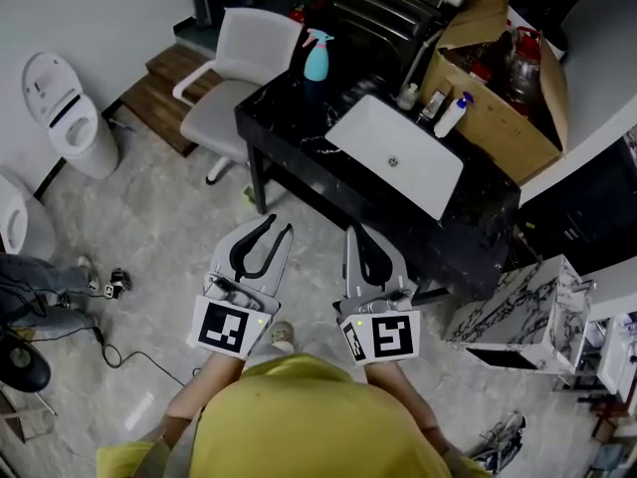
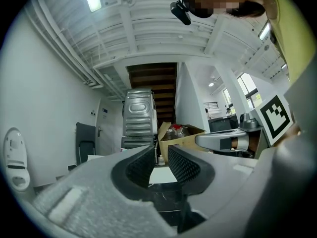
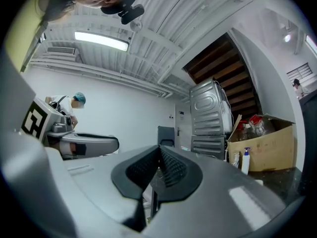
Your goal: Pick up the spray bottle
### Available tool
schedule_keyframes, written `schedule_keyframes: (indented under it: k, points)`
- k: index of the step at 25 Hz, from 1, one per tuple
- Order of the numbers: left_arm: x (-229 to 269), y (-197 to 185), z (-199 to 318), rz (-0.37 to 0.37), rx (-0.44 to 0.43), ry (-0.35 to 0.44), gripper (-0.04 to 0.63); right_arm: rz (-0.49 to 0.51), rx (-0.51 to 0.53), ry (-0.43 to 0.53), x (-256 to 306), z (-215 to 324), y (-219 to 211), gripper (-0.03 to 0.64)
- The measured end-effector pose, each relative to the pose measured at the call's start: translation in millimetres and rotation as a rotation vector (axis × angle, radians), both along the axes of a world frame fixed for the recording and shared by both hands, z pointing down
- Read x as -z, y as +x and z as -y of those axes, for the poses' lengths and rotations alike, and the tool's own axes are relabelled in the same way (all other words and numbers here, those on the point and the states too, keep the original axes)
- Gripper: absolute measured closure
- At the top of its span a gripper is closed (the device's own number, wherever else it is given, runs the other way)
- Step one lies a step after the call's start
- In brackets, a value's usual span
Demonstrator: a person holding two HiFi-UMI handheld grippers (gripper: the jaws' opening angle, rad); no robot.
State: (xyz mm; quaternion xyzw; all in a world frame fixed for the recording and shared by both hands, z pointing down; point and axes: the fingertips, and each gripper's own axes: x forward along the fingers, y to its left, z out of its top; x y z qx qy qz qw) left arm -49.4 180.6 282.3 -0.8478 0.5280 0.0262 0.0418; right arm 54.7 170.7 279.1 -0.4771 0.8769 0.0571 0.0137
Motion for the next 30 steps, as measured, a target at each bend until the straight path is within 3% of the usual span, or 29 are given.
schedule_keyframes:
  k: [16,30]
  points:
    - [-9.6,-35.9,70.7,-0.04,0.013,-0.013,0.485,-0.013,0.027,0.008,-4.5,75.2,-33.1,0.616]
    - [-16.5,-43.7,245.3,-0.033,0.015,-0.001,0.475,-0.01,0.047,0.018,-13.5,256.7,-44.3,0.617]
